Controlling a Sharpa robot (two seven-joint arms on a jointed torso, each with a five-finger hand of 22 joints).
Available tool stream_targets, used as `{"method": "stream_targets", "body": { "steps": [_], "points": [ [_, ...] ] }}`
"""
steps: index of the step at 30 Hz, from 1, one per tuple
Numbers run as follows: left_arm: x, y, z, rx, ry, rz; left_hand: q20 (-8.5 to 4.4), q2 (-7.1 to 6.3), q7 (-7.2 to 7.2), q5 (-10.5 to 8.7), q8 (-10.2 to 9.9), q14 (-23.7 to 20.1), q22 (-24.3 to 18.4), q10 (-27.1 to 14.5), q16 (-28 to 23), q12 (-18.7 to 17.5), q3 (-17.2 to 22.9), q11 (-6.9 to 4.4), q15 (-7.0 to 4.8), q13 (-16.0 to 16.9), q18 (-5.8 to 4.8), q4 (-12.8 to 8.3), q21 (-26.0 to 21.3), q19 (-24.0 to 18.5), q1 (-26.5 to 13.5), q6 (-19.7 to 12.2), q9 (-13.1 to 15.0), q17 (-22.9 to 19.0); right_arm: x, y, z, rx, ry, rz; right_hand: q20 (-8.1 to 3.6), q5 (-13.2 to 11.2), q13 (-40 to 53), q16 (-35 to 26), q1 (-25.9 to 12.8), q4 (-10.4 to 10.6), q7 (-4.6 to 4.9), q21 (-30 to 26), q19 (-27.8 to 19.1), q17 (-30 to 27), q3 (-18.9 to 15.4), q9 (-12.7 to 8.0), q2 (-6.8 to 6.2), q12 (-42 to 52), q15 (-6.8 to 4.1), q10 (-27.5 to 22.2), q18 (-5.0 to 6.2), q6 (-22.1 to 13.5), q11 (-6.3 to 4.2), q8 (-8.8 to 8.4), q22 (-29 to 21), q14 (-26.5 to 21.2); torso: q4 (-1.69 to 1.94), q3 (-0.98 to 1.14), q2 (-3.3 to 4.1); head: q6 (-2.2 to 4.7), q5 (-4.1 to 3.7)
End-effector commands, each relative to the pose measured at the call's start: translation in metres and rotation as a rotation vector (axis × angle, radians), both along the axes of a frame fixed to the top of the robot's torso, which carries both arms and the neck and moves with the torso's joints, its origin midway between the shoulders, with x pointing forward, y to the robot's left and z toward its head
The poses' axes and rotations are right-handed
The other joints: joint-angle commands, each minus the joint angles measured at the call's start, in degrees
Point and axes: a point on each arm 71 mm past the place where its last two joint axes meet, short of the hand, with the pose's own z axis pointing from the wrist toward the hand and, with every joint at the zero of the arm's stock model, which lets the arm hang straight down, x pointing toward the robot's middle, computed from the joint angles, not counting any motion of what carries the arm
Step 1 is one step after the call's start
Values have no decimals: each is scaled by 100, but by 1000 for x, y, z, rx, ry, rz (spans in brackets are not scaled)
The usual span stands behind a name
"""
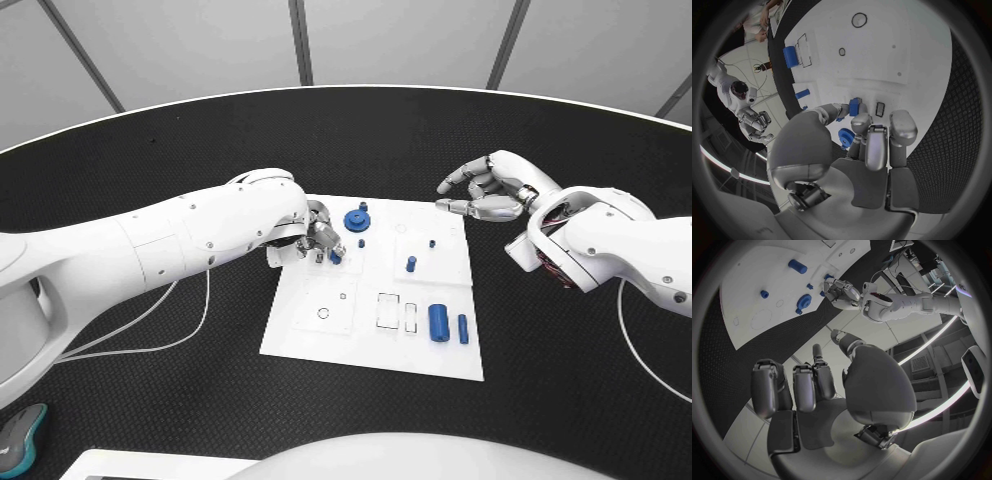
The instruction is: Assemble the parts on the task board
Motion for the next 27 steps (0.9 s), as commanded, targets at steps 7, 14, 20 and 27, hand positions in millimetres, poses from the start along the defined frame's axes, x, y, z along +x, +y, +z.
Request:
{"method": "stream_targets", "body": {
  "steps": [7, 14, 20, 27],
  "points": [
    [0, 1, -1, 6, 8, -4, 26, 11, -26, 53, 62, 445, 21, 107, 27, 101, 922, -26, 1, 84, -90, -917, 45, 3, 56, 51, 11, 865, 0, 0, 0, 0, -1, 0, -44, 48, 710, -21, 11, 20, 7, -15, 188, 803, 5, 8, 19, 11, -31, 11, 50, -48, -23, 27, 743, 429, -4, 0, 0, -3, 6],
    [1, 2, 0, 5, 1, 6, 24, 6, -30, 65, 76, 445, 31, 121, 26, 124, 933, -30, -3, 107, -92, -917, 50, 7, 48, 55, 19, 863, 0, 0, 0, 0, -1, 1, -45, 62, 710, -21, 11, 20, 7, -19, 186, 804, 7, 8, 18, 11, -31, 11, 51, -51, -23, 30, 739, 429, -5, 2, 3, -1, 4],
    [2, 3, 0, 5, -7, 15, 23, 5, -31, 69, 81, 445, 33, 127, 26, 133, 937, -31, -4, 118, -92, -916, 51, 8, 45, 57, 21, 864, 0, 0, 0, 0, -1, 1, -45, 76, 708, -24, 12, 21, 7, -20, 186, 799, 9, 9, 18, 9, -31, 9, 52, -53, -23, 34, 738, 428, -1, 1, 5, -4, 2],
    [2, 4, 0, 10, -2, 12, 21, 0, -35, 77, 95, 445, 52, 143, 27, 160, 947, -34, -7, 149, -96, -916, 60, 16, 39, 59, 29, 866, 0, 0, 0, 0, -1, 2, -45, 76, 708, -24, 12, 21, 7, -20, 186, 799, 9, 9, 18, 9, -31, 9, 52, -53, -23, 34, 738, 428, -6, 1, 2, -10, 8]
  ]
}}
